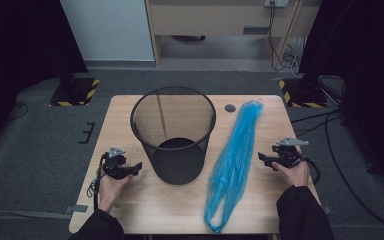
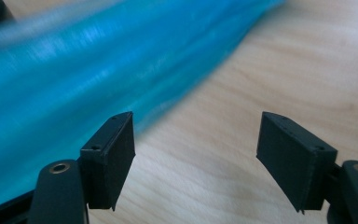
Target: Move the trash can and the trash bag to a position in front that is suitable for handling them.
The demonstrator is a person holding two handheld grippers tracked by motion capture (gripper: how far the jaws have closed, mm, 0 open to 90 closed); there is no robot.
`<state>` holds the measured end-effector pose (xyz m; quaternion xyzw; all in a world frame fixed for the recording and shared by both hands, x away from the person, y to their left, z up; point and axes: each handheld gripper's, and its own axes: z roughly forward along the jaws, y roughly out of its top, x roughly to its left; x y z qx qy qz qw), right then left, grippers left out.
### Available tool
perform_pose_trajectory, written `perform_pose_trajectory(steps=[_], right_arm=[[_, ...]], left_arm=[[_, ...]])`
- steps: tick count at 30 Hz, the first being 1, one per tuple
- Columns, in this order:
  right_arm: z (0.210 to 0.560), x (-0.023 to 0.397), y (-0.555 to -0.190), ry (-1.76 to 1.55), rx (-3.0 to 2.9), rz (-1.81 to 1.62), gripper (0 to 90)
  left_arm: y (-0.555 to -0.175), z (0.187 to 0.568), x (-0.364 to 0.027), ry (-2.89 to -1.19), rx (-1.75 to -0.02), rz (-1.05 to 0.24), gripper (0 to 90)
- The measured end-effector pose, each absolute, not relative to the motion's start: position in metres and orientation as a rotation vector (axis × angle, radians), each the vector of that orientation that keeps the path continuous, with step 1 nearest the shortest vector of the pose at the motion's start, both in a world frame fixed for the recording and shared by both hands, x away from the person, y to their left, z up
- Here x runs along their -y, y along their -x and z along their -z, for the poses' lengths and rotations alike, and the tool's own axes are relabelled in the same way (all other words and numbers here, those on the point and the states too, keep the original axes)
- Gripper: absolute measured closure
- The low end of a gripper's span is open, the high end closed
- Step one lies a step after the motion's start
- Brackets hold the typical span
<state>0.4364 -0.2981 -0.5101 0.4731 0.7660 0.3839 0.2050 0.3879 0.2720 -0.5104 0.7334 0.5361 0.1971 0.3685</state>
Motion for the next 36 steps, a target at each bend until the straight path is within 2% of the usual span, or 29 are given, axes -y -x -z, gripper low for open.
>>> perform_pose_trajectory(steps=[4,7,12,15,21,31,36], right_arm=[[0.495,0.285,-0.432,-1.359,-2.066,-1.180,25.0],[0.489,0.274,-0.429,-1.328,-2.065,-1.228,26.7],[0.468,0.233,-0.430,-1.229,-2.054,-1.309,24.5],[0.468,0.219,-0.435,-1.210,-2.070,-1.311,23.8],[0.492,0.181,-0.446,-1.131,-2.212,-1.196,23.3],[0.508,0.186,-0.451,-1.034,-2.319,-0.838,26.2],[0.508,0.208,-0.451,-1.119,-2.274,-0.868,27.2]], left_arm=[[-0.381,0.492,-0.269,-1.781,-1.340,-0.552,28.2],[-0.379,0.487,-0.268,-1.737,-1.323,-0.561,29.0],[-0.377,0.478,-0.265,-1.661,-1.297,-0.581,30.6],[-0.378,0.479,-0.265,-1.660,-1.293,-0.587,31.5],[-0.379,0.476,-0.265,-1.671,-1.272,-0.615,32.5],[-0.377,0.475,-0.263,-1.674,-1.255,-0.622,33.1],[-0.377,0.473,-0.265,-1.664,-1.253,-0.632,34.4]])
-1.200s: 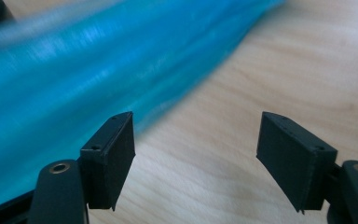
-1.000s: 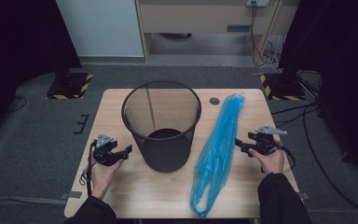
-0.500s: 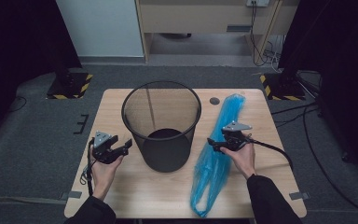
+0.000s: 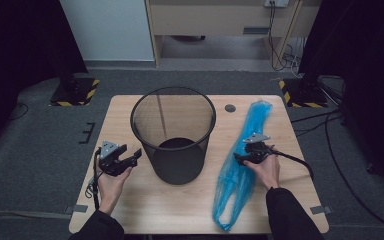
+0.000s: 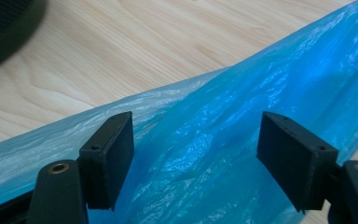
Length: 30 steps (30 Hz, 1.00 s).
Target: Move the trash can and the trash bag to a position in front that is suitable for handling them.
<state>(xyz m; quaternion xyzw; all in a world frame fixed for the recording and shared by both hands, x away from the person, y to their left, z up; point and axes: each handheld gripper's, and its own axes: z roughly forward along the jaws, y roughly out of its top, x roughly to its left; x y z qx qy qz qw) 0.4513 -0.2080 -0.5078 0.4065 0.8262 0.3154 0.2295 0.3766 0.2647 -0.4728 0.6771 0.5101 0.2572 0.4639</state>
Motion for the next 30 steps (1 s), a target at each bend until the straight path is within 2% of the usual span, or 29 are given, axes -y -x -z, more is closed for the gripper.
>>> perform_pose_trajectory(steps=[10,13,16,18,19,21,25,30], right_arm=[[0.501,0.253,-0.434,-1.156,-2.251,-0.954,26.2],[0.477,0.258,-0.429,-1.162,-2.141,-1.091,26.9],[0.460,0.251,-0.429,-1.127,-2.082,-1.149,29.0],[0.439,0.231,-0.435,-1.055,-2.025,-1.249,33.0],[0.439,0.231,-0.435,-1.055,-2.025,-1.249,33.0],[0.427,0.200,-0.445,-1.032,-1.949,-1.324,43.4],[0.423,0.168,-0.458,-1.063,-1.909,-1.407,46.1],[0.424,0.143,-0.466,-1.048,-1.925,-1.413,45.2]], left_arm=[[-0.376,0.459,-0.267,-1.630,-1.218,-0.648,40.3],[-0.381,0.444,-0.266,-1.577,-1.198,-0.668,44.4],[-0.387,0.437,-0.264,-1.573,-1.189,-0.690,53.6],[-0.395,0.431,-0.260,-1.554,-1.183,-0.692,60.9],[-0.399,0.429,-0.258,-1.539,-1.180,-0.686,60.9],[-0.409,0.422,-0.252,-1.505,-1.164,-0.677,68.2],[-0.415,0.419,-0.242,-1.501,-1.151,-0.663,77.6],[-0.412,0.421,-0.242,-1.498,-1.135,-0.631,79.6]])
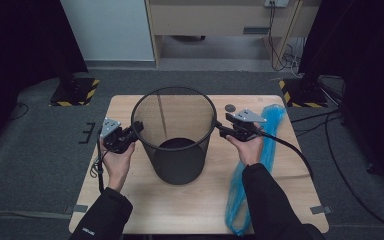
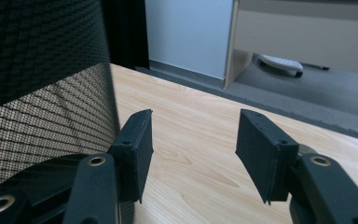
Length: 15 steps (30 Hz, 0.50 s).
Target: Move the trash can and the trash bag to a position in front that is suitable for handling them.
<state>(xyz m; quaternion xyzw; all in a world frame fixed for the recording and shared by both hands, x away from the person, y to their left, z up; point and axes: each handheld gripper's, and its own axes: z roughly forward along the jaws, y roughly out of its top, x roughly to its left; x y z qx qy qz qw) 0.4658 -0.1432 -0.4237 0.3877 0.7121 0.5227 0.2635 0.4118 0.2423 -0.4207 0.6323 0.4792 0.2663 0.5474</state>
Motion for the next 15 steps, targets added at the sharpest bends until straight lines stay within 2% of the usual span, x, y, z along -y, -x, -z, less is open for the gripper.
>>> perform_pose_trajectory(steps=[4,6,9,11,15], right_arm=[[0.426,0.143,-0.460,-0.999,-1.964,-1.395,43.1],[0.426,0.146,-0.454,-0.966,-1.973,-1.368,47.8],[0.422,0.153,-0.448,-0.941,-1.984,-1.321,48.4],[0.420,0.164,-0.439,-0.929,-2.011,-1.305,52.2],[0.425,0.178,-0.427,-0.991,-2.003,-1.391,52.4]], left_arm=[[-0.407,0.420,-0.234,-1.532,-1.081,-0.598,80.4],[-0.404,0.420,-0.226,-1.550,-1.058,-0.587,80.6],[-0.401,0.419,-0.219,-1.566,-1.040,-0.574,81.5],[-0.397,0.419,-0.214,-1.578,-1.019,-0.554,81.4],[-0.384,0.419,-0.206,-1.595,-0.994,-0.519,80.3]])
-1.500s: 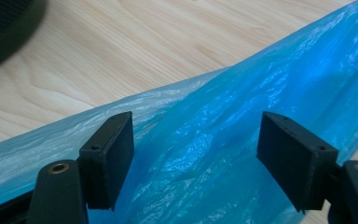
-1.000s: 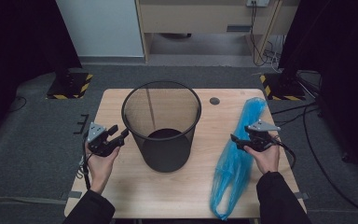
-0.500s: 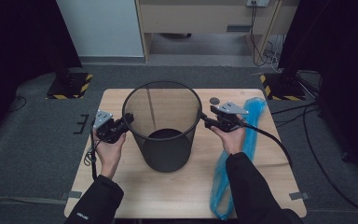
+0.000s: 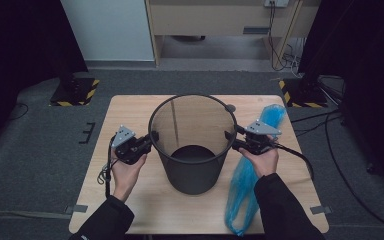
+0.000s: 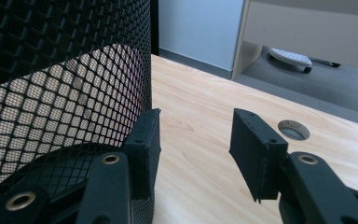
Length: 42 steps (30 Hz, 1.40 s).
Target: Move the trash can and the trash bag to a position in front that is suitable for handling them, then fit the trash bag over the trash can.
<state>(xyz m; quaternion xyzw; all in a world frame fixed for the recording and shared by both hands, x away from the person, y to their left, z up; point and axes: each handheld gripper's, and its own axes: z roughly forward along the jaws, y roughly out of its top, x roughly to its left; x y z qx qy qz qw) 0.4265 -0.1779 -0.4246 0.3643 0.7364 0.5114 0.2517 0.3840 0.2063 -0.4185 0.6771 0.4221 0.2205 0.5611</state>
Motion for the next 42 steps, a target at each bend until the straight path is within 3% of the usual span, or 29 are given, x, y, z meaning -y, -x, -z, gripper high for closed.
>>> perform_pose_trajectory(steps=[5,11,15,19,23,27,38,42], right_arm=[[0.422,0.186,-0.415,-0.967,-2.015,-1.356,48.1],[0.416,0.197,-0.414,-0.981,-1.998,-1.342,39.8],[0.415,0.234,-0.427,-1.147,-1.853,-1.307,26.1],[0.435,0.270,-0.444,-1.338,-1.752,-1.219,21.5],[0.466,0.287,-0.465,-1.465,-1.755,-1.118,22.8],[0.498,0.293,-0.484,-1.583,-1.797,-1.030,24.0],[0.525,0.295,-0.495,-1.685,-1.851,-0.977,22.9],[0.531,0.294,-0.497,-1.688,-1.877,-0.960,31.9]], left_arm=[[-0.380,0.419,-0.204,-1.597,-0.985,-0.484,76.1],[-0.372,0.422,-0.217,-1.664,-0.998,-0.496,63.9],[-0.356,0.441,-0.252,-1.717,-1.092,-0.547,51.4],[-0.350,0.470,-0.277,-1.727,-1.204,-0.517,43.4],[-0.359,0.487,-0.289,-1.754,-1.303,-0.481,32.2],[-0.363,0.490,-0.288,-1.765,-1.290,-0.452,30.5],[-0.366,0.492,-0.285,-1.781,-1.276,-0.458,29.4],[-0.368,0.492,-0.285,-1.779,-1.285,-0.461,29.0]])
